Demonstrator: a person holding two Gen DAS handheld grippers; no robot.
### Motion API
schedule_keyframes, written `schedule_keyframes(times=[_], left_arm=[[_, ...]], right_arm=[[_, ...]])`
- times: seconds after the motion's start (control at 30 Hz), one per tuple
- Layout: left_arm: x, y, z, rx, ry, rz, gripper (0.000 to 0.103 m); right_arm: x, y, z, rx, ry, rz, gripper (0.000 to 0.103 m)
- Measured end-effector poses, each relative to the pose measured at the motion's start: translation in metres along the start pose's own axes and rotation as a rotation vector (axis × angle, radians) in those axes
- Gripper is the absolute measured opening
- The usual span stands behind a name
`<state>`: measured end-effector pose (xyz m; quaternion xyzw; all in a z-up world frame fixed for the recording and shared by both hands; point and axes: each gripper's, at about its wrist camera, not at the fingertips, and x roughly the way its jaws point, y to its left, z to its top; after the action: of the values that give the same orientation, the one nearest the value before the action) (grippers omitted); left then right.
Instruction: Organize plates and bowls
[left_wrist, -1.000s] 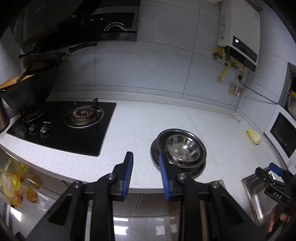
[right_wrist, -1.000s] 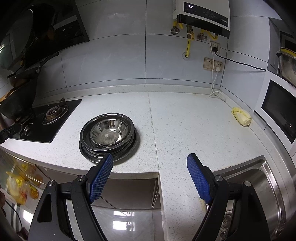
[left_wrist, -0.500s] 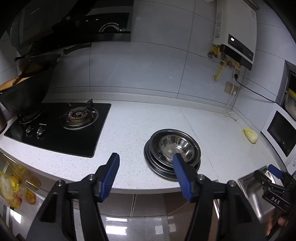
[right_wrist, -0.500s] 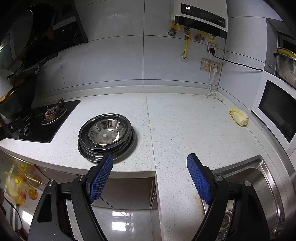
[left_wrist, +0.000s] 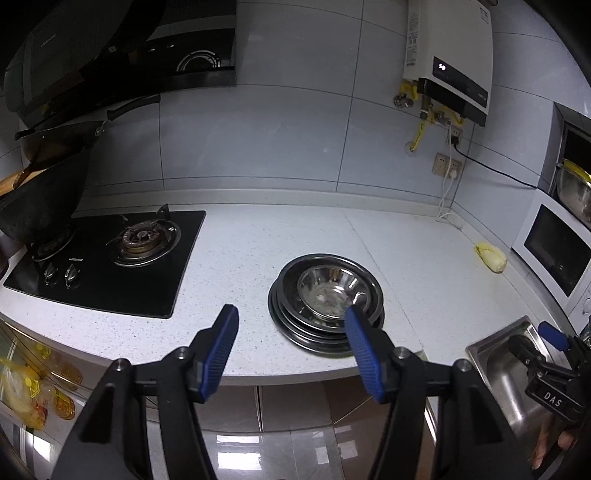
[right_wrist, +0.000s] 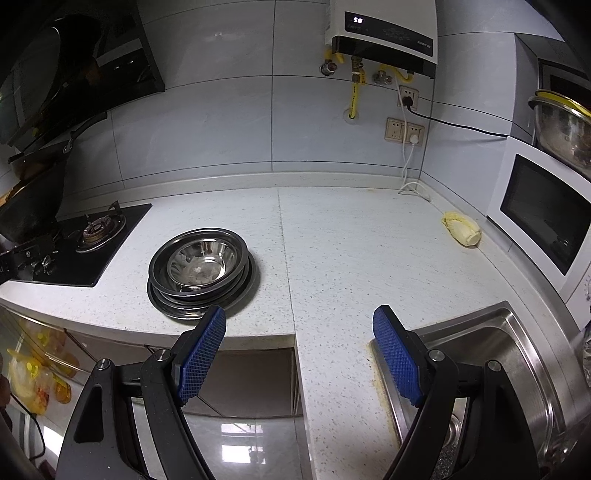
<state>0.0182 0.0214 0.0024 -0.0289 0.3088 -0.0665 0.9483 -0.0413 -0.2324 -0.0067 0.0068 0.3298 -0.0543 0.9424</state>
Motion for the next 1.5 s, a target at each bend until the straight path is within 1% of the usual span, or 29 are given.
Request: schedule_keyframes(times=[0.17, 0.33, 0.57, 1.23, 1.5], left_arm=[[0.002, -0.005, 0.001, -0.007, 0.005, -0.007, 0.058], [0.0, -0.015, 0.001, 0.02, -0.008, -0.006, 0.058], [0.001, -0.02, 0.001, 0.027, 0.002, -0.031, 0.058], [-0.005, -0.02, -0.003, 0.041, 0.0, -0.017, 0.058], [-0.003, -0.021, -0.003, 0.045, 0.007, -0.027, 0.058]], right_arm=[[-0.004, -0.005, -0.004, 0.014, 0.002, -0.013, 0.078], [-0.007, -0.011, -0.006, 0.027, 0.001, -0.027, 0.078], [-0.01, -0.014, -0.007, 0.033, 0.0, -0.041, 0.078], [-0.01, -0.008, -0.008, 0.01, -0.002, -0.019, 0.078], [-0.009, -0.01, -0.009, 0.011, 0.001, -0.018, 0.078]])
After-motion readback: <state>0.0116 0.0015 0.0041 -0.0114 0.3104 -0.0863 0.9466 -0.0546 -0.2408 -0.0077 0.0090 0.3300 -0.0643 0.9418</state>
